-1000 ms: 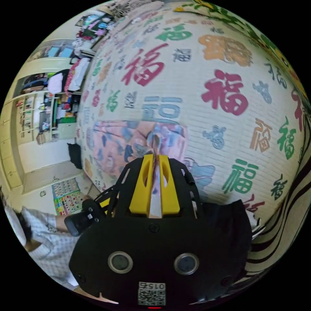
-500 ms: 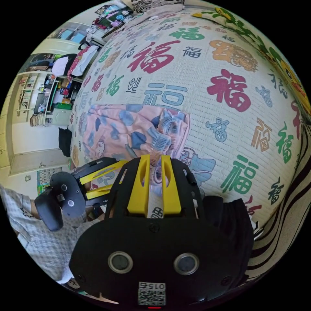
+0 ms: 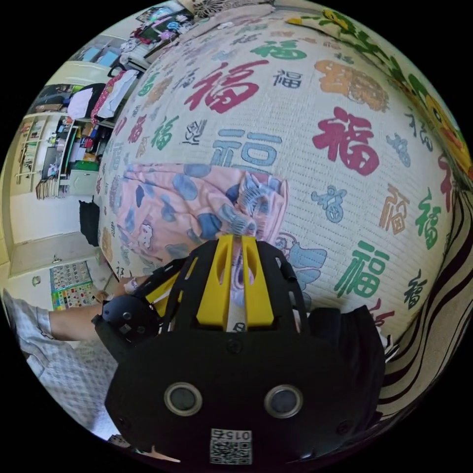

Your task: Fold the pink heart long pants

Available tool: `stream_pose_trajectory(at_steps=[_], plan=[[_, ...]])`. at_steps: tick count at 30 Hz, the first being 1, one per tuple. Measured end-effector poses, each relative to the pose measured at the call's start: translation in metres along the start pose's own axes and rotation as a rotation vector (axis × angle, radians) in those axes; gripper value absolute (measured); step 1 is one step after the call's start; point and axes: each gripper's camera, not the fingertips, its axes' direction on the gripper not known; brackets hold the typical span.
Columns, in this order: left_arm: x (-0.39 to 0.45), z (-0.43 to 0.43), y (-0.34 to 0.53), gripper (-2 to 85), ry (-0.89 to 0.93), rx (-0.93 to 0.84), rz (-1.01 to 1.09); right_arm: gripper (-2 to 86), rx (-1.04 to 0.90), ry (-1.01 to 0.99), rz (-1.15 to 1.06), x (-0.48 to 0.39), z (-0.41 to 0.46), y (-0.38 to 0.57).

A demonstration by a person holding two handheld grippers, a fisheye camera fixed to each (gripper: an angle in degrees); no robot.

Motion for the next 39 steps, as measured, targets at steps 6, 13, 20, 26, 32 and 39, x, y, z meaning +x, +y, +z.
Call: stream_pose_trajectory(at_steps=[6, 13, 20, 26, 32, 39], plan=[[-0.016, -0.014, 0.011, 8.9, -0.038, 0.044, -0.041, 3.4, -0.036, 0.075, -0.028, -0.015, 0.014, -0.014], [-0.026, 0.027, 0.027, 7.8, 0.064, 0.002, -0.044, 3.5, -0.055, 0.158, 0.063, -0.007, 0.019, -0.014], [-0.060, 0.015, 0.072, 7.9, 0.110, 0.118, -0.158, 1.8, 0.099, 0.169, 0.132, -0.016, -0.010, 0.015], [-0.095, 0.057, 0.105, 6.2, 0.284, 0.083, -0.245, -0.2, -0.053, 0.047, 0.053, -0.025, 0.041, 0.001], [-0.151, 0.085, 0.176, 4.2, 0.544, 0.152, -0.402, 0.8, -0.048, 0.028, 0.108, -0.037, 0.042, -0.004], [-0.243, 0.078, 0.415, 7.7, 0.549, 0.315, -1.054, 7.2, -0.001, -0.040, -0.028, -0.135, 0.037, -0.037]])
